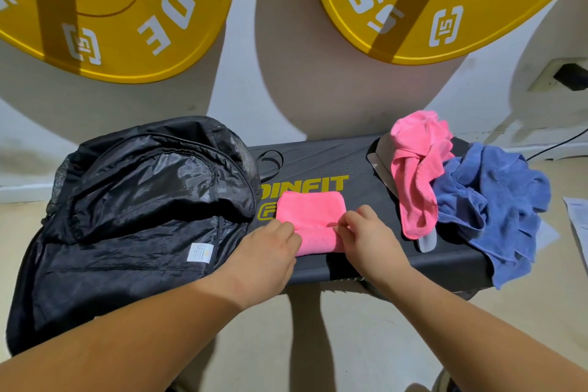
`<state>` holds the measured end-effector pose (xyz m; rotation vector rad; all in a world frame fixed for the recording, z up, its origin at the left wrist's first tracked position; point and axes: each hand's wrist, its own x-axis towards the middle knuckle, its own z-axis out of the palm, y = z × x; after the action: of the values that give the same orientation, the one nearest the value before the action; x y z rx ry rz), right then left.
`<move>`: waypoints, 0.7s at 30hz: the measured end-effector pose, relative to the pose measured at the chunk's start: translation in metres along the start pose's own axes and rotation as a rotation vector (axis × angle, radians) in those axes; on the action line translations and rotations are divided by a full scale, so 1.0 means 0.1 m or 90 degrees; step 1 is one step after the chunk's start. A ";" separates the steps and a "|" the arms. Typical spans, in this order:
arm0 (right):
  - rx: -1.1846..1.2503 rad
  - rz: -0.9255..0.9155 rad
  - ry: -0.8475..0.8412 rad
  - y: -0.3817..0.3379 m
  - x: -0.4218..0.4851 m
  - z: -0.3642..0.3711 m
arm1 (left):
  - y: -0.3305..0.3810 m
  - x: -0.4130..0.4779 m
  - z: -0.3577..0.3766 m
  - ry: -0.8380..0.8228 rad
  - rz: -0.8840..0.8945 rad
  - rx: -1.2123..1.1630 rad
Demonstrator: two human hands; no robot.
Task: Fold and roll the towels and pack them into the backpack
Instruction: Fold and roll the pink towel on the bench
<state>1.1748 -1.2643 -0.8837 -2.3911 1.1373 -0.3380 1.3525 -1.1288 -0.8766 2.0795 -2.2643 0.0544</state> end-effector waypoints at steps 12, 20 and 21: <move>0.091 0.051 -0.138 0.02 0.03 -0.22 | -0.10 0.10 -0.09 -0.074 -0.249 -0.285; 0.178 0.132 -0.102 0.02 0.06 -0.09 | -0.11 0.05 -0.08 0.026 -0.227 -0.261; 0.163 0.120 -0.080 0.02 0.07 -0.07 | -0.12 0.05 -0.08 0.036 -0.162 -0.204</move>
<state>1.1746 -1.2732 -0.8783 -2.0378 1.1740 -0.2493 1.3646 -1.1343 -0.8688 2.1350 -1.8166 -0.2415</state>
